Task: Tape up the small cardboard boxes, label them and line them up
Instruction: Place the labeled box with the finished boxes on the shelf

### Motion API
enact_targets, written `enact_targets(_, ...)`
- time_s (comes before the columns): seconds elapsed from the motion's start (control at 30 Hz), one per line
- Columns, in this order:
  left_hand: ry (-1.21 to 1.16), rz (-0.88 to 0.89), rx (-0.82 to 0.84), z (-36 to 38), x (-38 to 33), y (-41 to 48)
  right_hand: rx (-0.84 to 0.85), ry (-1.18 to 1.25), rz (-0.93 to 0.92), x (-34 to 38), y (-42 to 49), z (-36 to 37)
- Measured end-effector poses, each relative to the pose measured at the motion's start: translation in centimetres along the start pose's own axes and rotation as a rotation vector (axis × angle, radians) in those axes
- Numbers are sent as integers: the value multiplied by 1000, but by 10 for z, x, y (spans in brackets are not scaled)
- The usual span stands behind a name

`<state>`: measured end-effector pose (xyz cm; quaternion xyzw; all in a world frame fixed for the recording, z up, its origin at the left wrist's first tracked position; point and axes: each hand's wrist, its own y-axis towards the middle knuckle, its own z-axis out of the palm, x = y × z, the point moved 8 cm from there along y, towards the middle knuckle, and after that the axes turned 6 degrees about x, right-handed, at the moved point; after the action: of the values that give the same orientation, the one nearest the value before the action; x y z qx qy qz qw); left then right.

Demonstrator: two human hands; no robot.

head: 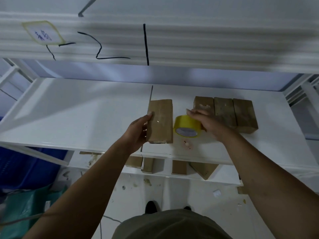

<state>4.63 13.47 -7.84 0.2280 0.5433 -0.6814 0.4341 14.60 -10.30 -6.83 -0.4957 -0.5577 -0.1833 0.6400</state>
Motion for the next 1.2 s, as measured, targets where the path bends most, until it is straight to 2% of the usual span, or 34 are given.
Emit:
enact_targets(0.07, -36, -9, -10, -8, 6, 6, 49, 278, -24, -12, -4, 4)
enact_targets(0.2, -97, -27, -13, -11, 18, 12, 129, 597, -53, -24, -17, 20)
enact_targets(0.3, -119, -26, -9, -11, 20, 16, 145, 683, -75, -26, -23, 26)
enact_targets(0.43, -79, -21, 3, -9, 21, 22, 113, 668, -42, -21, -30, 14)
enact_targets(0.47, -72, -17, 5, -11, 21, 24, 64, 617, -38, -16, -34, 2)
enact_targets(0.5, -69, -8, -1, -15, 20, 25, 4, 456, -37, -8, -38, -12)
enact_targets(0.6, 15, 10, -68, -29, 20, 29, -131, -339, 64, 1, -36, -45)
enact_targets(0.7, 102, 53, -163, -24, 28, 34, -244, -815, 167, -2, -19, -52)
enact_targets(0.8, 259, 143, -277, -18, 28, 39, -396, -1001, 147, 1, -6, -49)
enact_targets(0.87, 338, 169, -307, -14, 24, 40, -431, -1091, 174, 3, 0, -43)
enact_targets(0.97, 488, 188, -338, -12, 20, 41, -405, -1205, 254, -2, 7, -36)
enact_targets(1.1, 699, 195, -368, -15, 21, 44, -329, -1199, 277, -19, 16, -30)
enact_targets(1.2, 725, 179, -400, -21, 29, 51, -324, -1278, 265, -18, 23, -27)
